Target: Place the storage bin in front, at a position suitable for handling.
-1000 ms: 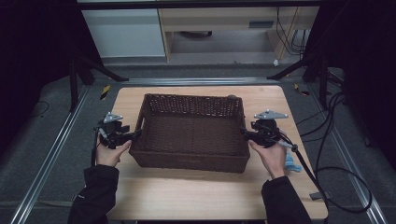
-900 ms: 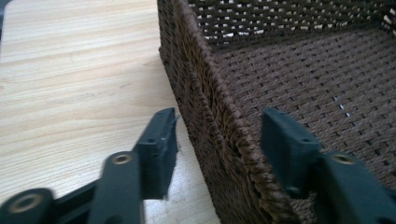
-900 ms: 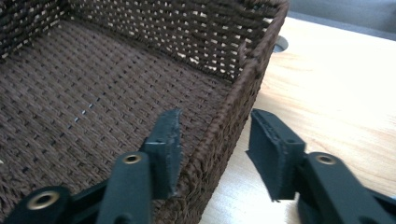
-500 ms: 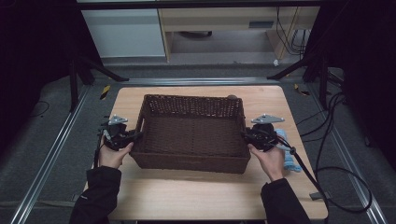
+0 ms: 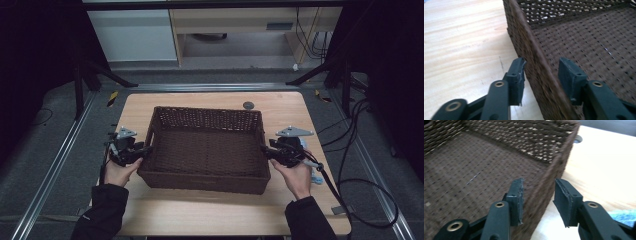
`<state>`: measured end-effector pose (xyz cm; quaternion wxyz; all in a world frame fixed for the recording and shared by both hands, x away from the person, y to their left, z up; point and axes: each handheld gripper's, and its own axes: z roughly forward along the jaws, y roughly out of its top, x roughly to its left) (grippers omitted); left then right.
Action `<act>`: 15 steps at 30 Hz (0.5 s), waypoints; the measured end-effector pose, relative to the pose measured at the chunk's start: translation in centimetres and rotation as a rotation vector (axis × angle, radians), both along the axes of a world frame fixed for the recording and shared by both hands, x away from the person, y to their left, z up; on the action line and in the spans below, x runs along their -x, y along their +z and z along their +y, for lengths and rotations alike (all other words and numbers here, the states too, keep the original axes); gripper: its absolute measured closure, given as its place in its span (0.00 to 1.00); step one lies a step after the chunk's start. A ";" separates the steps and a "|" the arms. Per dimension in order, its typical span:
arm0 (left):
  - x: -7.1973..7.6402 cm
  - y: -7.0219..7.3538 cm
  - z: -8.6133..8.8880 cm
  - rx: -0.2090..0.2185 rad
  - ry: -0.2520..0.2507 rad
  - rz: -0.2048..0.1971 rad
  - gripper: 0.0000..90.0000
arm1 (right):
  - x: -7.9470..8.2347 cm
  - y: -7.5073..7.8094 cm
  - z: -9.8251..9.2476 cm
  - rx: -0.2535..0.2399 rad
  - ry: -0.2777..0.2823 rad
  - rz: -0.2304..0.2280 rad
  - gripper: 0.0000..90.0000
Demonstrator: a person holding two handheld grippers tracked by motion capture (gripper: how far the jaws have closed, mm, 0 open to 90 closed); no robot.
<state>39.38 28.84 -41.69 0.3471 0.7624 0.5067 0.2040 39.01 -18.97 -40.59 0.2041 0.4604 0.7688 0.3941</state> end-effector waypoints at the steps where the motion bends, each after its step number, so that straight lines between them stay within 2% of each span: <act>1: -0.3 0.0 -0.1 0.003 -0.002 0.003 0.61 | -0.4 0.0 -0.1 -0.001 -0.006 0.001 0.63; 3: -1.1 -0.2 -0.1 -0.013 -0.001 0.013 0.61 | -1.1 -0.2 -0.1 -0.010 -0.009 0.004 0.62; 4: -1.4 -0.4 -0.1 -0.007 -0.003 0.023 0.62 | -1.4 -0.3 0.0 -0.009 -0.014 0.008 0.62; 6: -1.8 -0.6 0.2 0.028 -0.020 0.041 0.65 | -1.8 -0.6 0.2 -0.009 -0.016 0.006 0.61; 7: -1.8 -0.7 0.3 0.032 -0.025 0.048 0.65 | -1.9 -0.7 0.2 -0.009 -0.017 0.006 0.62; 9: -1.7 -0.8 0.3 0.053 -0.044 0.053 0.71 | -2.1 -1.0 0.4 -0.013 -0.011 0.013 0.65; 12: -1.4 -0.6 -0.1 0.015 -0.038 0.042 0.75 | -2.0 -1.3 0.9 -0.010 -0.009 0.022 0.69; 15: -0.8 -0.6 -0.2 0.010 -0.029 0.043 0.75 | -1.8 -1.3 0.9 -0.027 -0.026 0.030 0.72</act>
